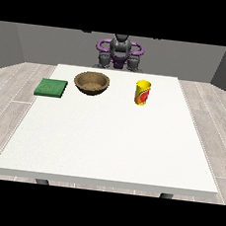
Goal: Pick the cup and pour the ball into the bowl, then pick the bowl and place it on the pad
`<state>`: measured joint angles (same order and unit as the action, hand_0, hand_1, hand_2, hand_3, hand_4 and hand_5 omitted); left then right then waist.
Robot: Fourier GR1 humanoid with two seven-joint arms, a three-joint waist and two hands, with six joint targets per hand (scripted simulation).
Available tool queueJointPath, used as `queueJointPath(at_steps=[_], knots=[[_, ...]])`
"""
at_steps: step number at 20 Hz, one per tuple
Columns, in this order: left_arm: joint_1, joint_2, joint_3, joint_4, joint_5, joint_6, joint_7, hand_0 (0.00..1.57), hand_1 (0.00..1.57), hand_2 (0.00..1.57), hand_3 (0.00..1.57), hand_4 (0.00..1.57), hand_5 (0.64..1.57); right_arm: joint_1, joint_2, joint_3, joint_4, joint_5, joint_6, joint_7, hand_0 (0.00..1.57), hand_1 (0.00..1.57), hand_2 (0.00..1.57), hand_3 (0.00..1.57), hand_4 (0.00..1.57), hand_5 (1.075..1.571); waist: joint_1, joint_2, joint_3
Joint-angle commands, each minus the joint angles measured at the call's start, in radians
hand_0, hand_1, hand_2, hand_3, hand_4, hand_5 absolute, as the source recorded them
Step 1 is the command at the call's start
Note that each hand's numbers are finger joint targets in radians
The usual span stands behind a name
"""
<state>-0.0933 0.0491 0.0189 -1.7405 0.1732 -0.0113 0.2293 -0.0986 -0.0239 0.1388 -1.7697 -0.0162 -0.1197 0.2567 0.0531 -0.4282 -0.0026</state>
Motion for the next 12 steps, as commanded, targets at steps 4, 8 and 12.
queueJointPath(at_steps=[4,8,12], knots=[[0.09,-0.031,-0.02,-0.121,0.123,0.0,0.18,0.0,0.0,0.0,0.0,0.0,1.544,0.0,0.023,0.333,-0.048,0.034,-0.369,0.231,0.0,0.0,0.0,0.0,0.58,1.568,0.027,-0.074,0.0016],[0.045,-0.033,-0.046,-0.119,0.058,-0.008,0.073,0.0,0.0,0.0,0.0,0.0,1.52,-0.241,0.024,0.328,-0.072,0.121,-0.366,0.301,0.0,0.0,0.0,0.0,0.36,1.569,-0.031,0.111,0.0014],[-0.153,-0.016,-0.009,-0.082,0.026,0.002,-0.008,0.0,0.0,0.0,0.0,0.0,1.512,-0.362,-0.006,0.176,-0.01,0.109,-0.272,0.183,0.0,0.0,0.0,0.0,0.0,1.57,-0.047,0.36,0.0023]])
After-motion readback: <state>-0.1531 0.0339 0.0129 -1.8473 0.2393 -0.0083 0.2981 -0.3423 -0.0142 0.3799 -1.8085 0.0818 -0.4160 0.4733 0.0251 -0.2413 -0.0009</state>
